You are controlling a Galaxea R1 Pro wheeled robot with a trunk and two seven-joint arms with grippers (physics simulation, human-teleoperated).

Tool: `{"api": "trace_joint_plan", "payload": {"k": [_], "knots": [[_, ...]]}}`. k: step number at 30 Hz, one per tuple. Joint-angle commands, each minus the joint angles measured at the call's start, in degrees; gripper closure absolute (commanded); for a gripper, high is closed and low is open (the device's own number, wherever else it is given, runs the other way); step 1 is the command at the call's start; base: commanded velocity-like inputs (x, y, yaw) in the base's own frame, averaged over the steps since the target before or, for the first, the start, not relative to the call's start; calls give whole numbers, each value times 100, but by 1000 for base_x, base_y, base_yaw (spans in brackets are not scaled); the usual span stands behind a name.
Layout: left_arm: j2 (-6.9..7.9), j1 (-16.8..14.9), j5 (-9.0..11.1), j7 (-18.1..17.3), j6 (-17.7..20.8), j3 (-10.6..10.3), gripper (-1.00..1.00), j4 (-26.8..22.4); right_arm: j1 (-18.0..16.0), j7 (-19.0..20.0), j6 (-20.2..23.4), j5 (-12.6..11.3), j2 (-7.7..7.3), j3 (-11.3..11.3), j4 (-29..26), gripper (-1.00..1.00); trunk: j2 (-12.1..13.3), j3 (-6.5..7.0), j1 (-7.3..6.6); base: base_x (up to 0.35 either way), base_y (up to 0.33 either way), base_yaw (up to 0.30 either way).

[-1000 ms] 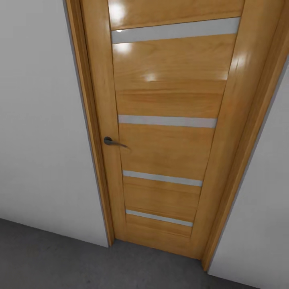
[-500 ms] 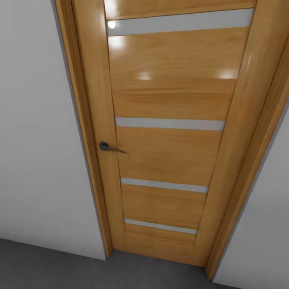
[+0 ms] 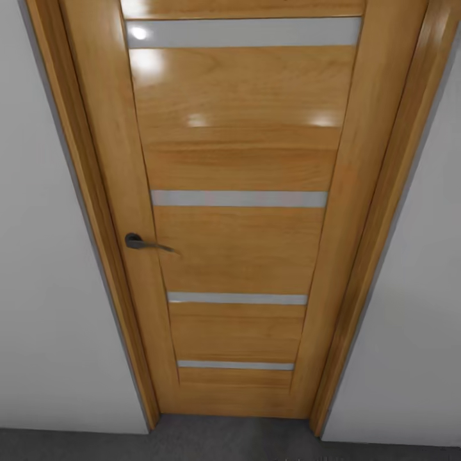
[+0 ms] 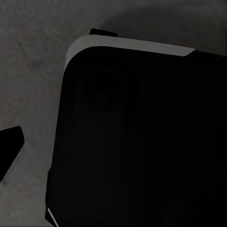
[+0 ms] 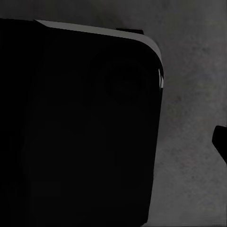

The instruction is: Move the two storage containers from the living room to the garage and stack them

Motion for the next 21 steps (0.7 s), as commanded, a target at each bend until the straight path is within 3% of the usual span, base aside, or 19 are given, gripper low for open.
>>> {"api": "trace_joint_plan", "payload": {"k": [1,10,21], "knots": [[0,1,35,1,-14,2,-100,-2,-2,-1,-18,17,-1,17,3,-100,-2,-4,0,1,1,-279],[5,1,36,1,-14,2,-100,-2,-2,-6,-18,17,-3,17,3,-100,-2,-4,0,0,0,-239],[5,1,36,1,-14,2,-100,-2,-2,-36,-2,25,-10,41,3,-100,-2,-4,0,0,0,-20]]}}
